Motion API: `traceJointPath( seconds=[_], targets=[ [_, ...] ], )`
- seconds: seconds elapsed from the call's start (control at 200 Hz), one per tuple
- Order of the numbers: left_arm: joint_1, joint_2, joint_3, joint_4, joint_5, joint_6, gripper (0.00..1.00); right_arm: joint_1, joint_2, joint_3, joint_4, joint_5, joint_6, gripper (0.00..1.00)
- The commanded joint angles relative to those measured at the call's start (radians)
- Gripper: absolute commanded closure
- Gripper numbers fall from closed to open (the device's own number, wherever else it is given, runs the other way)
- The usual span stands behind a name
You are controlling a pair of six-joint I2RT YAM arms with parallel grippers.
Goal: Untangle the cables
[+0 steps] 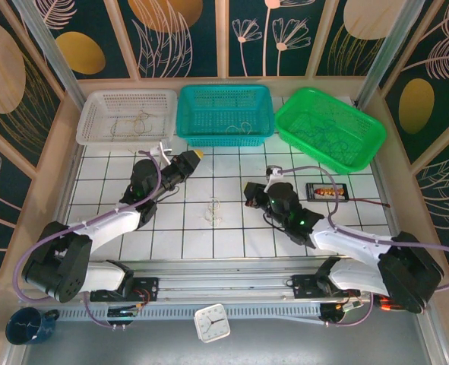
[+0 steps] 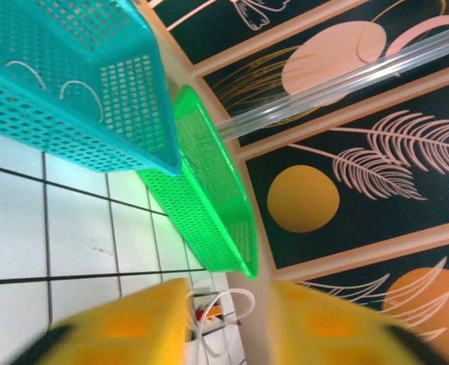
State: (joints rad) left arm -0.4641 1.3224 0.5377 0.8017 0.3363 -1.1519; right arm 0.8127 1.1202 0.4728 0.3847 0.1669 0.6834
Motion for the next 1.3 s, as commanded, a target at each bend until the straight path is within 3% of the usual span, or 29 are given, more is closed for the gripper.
traceJointPath(
  seconds=[0.0,0.14,0.37,0.651,0.926,1.086,1.291],
  targets=[
    [0.005,-0.026,-0.036,-0.011,-0.032,0.040,0.44,-0.009,-0.035,0.105,-0.084,0.003,-0.087,1.00],
    [0.005,-0.039,-0.054,-0.044,-0.042,0.077,0.26,-0.019,-0.030,0.216,-0.150,-0.037,-0.159,1.00],
    [0.005,-0.073,-0.045,-0.061,0.018,0.162,0.14,-0.033,-0.016,0.327,-0.206,-0.108,-0.195,1.00],
    [0.004,-0.118,0.025,-0.205,0.092,0.425,0.13,-0.047,0.027,0.418,-0.224,-0.145,-0.208,1.00],
    [0.001,-0.143,0.041,-0.289,0.152,0.660,0.13,-0.049,0.075,0.505,-0.290,-0.270,-0.220,1.00],
    [0.001,-0.109,0.052,-0.298,0.130,0.685,0.13,-0.048,0.070,0.525,-0.304,-0.306,-0.218,1.00],
    [0.001,-0.059,0.032,-0.181,0.121,0.590,0.13,-0.047,0.053,0.544,-0.299,-0.335,-0.205,1.00]
  ],
)
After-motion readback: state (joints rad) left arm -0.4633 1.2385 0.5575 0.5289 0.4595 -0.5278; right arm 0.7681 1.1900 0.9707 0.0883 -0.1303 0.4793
